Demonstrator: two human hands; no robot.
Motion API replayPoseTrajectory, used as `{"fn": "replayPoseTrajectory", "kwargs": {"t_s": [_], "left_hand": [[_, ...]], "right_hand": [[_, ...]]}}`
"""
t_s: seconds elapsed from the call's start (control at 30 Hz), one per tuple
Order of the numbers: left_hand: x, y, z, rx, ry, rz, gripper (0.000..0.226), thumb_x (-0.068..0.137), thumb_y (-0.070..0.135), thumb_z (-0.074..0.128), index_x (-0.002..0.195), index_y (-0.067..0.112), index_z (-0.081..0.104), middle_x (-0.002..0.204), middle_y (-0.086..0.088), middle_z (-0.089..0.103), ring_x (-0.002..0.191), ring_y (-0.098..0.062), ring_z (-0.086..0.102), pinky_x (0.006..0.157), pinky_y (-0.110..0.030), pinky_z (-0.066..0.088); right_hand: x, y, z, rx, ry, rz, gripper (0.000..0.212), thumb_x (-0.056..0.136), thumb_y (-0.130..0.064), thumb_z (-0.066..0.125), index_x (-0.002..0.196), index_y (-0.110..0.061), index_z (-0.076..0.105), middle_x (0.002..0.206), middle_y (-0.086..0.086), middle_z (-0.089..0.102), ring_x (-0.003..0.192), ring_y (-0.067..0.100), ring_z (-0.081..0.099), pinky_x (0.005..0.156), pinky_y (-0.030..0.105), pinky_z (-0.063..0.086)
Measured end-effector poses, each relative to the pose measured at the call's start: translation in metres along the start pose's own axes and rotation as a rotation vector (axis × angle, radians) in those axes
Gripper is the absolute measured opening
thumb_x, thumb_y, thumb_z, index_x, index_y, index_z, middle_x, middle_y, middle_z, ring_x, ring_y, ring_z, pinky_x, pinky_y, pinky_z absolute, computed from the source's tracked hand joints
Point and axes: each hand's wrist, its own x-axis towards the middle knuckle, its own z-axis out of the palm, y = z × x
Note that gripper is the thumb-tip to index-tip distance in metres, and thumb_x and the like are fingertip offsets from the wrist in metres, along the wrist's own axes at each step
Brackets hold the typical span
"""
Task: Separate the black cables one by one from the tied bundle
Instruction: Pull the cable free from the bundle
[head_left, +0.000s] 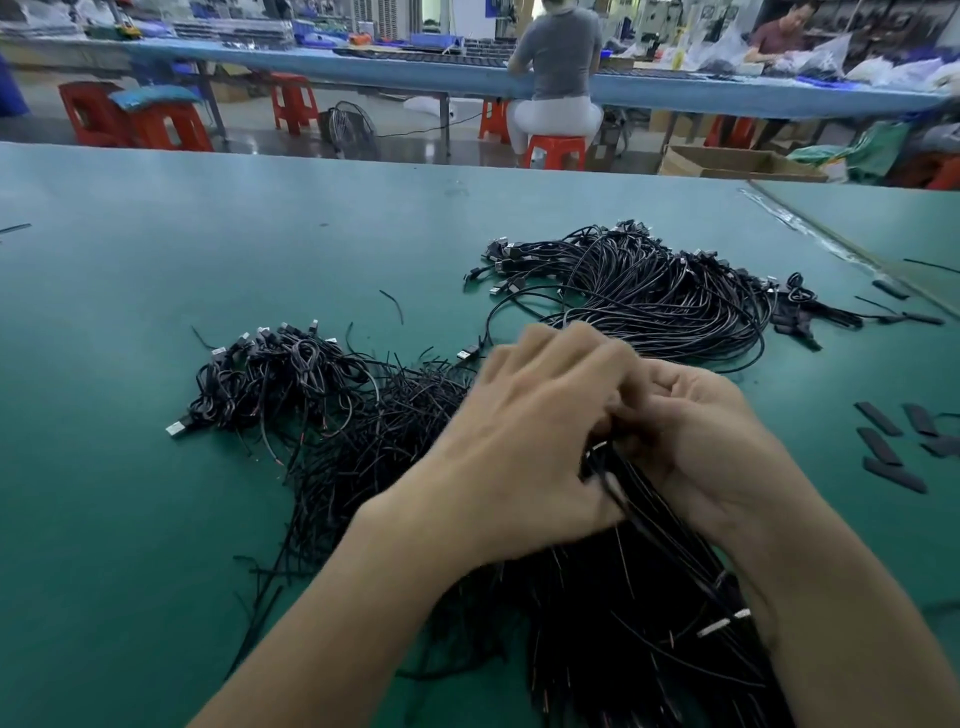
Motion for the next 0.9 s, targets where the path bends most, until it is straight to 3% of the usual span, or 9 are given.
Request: {"fn": "replayPoseTrajectory", "kwargs": {"t_s": [0.13,0.23,0.4,0.5,0.57,0.63,0.73,0.8,0.9], "left_hand": [[-0.005,-0.025,0.001,0.121,-0.024,-0.2,0.079,0.073,0.006,0.066,0.139,0.036,0.037,0.135,0.016,0.042,0.127,-0.01,0.033,0.11,-0.033,0.032],[-0.006,-0.04,0.007,0.068,0.052,-0.205,0.07,0.086,0.014,0.063,0.149,0.033,0.038,0.143,0.014,0.045,0.129,-0.012,0.038,0.109,-0.026,0.031],[-0.005,-0.055,0.016,-0.212,0.277,-0.291,0.04,0.102,0.041,0.042,0.097,0.021,0.077,0.118,0.008,0.066,0.114,0.001,0.057,0.095,-0.017,0.04],[-0.005,-0.056,0.014,-0.466,0.576,-0.439,0.063,0.105,0.046,0.033,0.055,0.024,0.066,0.077,-0.007,0.073,0.083,-0.015,0.071,0.078,-0.026,0.049],[-0.003,-0.053,0.01,-0.469,0.83,-0.426,0.068,0.108,0.04,0.033,0.053,0.01,0.059,0.055,-0.002,0.062,0.058,-0.02,0.065,0.067,-0.02,0.052],[-0.002,-0.043,0.002,-0.318,1.016,-0.286,0.057,0.105,0.029,0.043,0.053,0.006,0.039,0.046,-0.004,0.036,0.04,-0.016,0.042,0.047,-0.014,0.033],[-0.001,-0.027,-0.008,-0.018,1.026,-0.004,0.04,0.094,0.011,0.059,0.067,0.021,0.031,0.061,0.018,0.02,0.053,-0.002,0.02,0.05,-0.014,0.023],[-0.002,-0.021,-0.007,0.147,0.913,0.084,0.037,0.09,0.005,0.063,0.069,0.02,0.036,0.065,0.015,0.028,0.06,-0.002,0.024,0.053,-0.014,0.028],[-0.004,-0.016,-0.002,0.287,0.748,0.032,0.02,0.091,0.01,0.059,0.074,0.013,0.048,0.07,0.001,0.049,0.064,-0.015,0.04,0.046,-0.033,0.037]], "right_hand": [[-0.005,-0.011,0.005,0.061,-0.048,0.092,0.02,0.085,0.002,0.062,0.101,-0.005,0.072,0.075,0.006,0.073,0.049,0.005,0.054,0.044,0.011,0.041],[-0.015,-0.02,0.007,0.046,-0.295,0.1,0.023,0.075,-0.009,0.066,0.095,-0.01,0.079,0.076,0.007,0.071,0.054,0.006,0.054,0.051,0.012,0.042],[-0.031,-0.04,0.0,-0.011,-0.692,-0.038,0.011,0.089,-0.017,0.068,0.096,-0.019,0.077,0.077,-0.001,0.069,0.069,0.006,0.057,0.062,0.012,0.047],[-0.028,-0.038,-0.002,-0.565,-0.549,-0.077,0.023,0.095,-0.014,0.06,0.087,-0.031,0.075,0.072,-0.004,0.07,0.061,0.008,0.051,0.057,0.023,0.043],[-0.022,-0.029,-0.003,-0.877,-0.355,-0.01,0.03,0.098,-0.012,0.055,0.086,-0.033,0.073,0.072,-0.008,0.072,0.052,0.011,0.046,0.05,0.029,0.04],[-0.02,-0.022,0.0,-0.982,-0.276,0.034,0.031,0.097,-0.011,0.054,0.085,-0.032,0.073,0.075,-0.013,0.073,0.055,0.017,0.057,0.055,0.033,0.051],[-0.019,-0.019,0.005,-0.952,-0.269,-0.013,0.031,0.097,-0.011,0.053,0.091,-0.034,0.074,0.086,-0.021,0.074,0.085,0.026,0.072,0.083,0.047,0.058],[-0.021,-0.023,0.015,-0.713,-0.262,-0.125,0.025,0.102,-0.019,0.049,0.103,-0.029,0.072,0.096,-0.014,0.075,0.095,0.016,0.071,0.091,0.036,0.055],[-0.029,-0.035,0.027,-0.307,-0.341,-0.176,0.052,0.101,-0.053,0.037,0.099,-0.014,0.072,0.085,0.009,0.074,0.077,0.024,0.071,0.073,0.024,0.055]]}}
